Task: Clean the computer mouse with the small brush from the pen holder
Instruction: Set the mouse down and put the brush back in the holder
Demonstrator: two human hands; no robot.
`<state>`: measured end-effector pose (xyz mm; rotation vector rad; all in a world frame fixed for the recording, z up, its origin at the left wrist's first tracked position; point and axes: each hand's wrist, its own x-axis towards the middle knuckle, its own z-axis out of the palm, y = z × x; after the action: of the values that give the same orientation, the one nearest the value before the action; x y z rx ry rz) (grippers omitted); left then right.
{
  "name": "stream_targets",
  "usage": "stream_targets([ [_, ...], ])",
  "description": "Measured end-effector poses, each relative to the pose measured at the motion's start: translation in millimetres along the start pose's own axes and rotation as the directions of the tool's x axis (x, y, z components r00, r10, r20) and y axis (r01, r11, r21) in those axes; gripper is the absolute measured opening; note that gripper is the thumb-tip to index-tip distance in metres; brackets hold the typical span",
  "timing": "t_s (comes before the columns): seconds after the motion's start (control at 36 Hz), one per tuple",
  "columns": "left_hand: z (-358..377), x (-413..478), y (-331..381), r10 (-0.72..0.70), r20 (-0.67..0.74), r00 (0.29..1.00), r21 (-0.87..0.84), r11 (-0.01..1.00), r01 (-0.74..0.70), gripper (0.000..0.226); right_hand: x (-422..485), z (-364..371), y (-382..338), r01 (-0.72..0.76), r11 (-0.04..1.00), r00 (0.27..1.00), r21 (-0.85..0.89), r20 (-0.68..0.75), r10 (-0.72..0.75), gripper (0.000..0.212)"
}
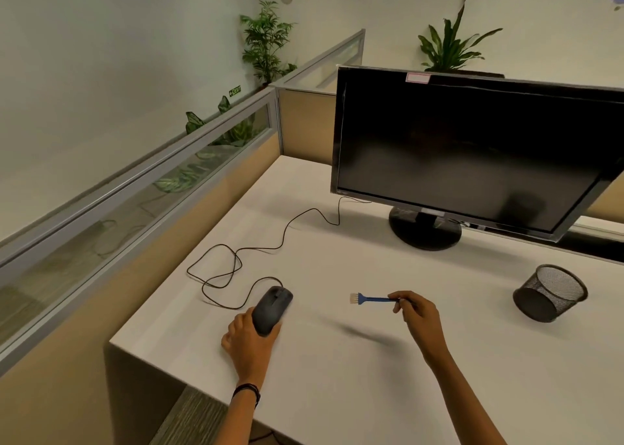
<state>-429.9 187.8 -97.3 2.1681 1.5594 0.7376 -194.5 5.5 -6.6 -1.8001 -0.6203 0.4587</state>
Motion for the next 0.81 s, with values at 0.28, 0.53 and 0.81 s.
stream_targets([
  [0.28, 8, 3, 31, 0.14, -0.045, 0.989, 0.081, 0.987, -0.136, 0.081, 13, -51, 13, 0.009, 0.999, 0.994, 0.033, -0.11, -0.006, 0.031],
  [0.53, 42, 1, 124, 0.366, 0.079, 0.927, -0.2, 0.917, -0.345, 0.078, 17, -105, 37, -0.016, 0.999, 0.967, 0.051, -0.253, 0.029, 0.03],
  [0.81, 100, -17, 218, 0.598, 0.345, 0.724, -0.347, 0.798, -0.493, 0.076, 21, -182, 55, -0.068, 0.989, 0.872, 0.132, -0.475, 0.123, 0.027],
])
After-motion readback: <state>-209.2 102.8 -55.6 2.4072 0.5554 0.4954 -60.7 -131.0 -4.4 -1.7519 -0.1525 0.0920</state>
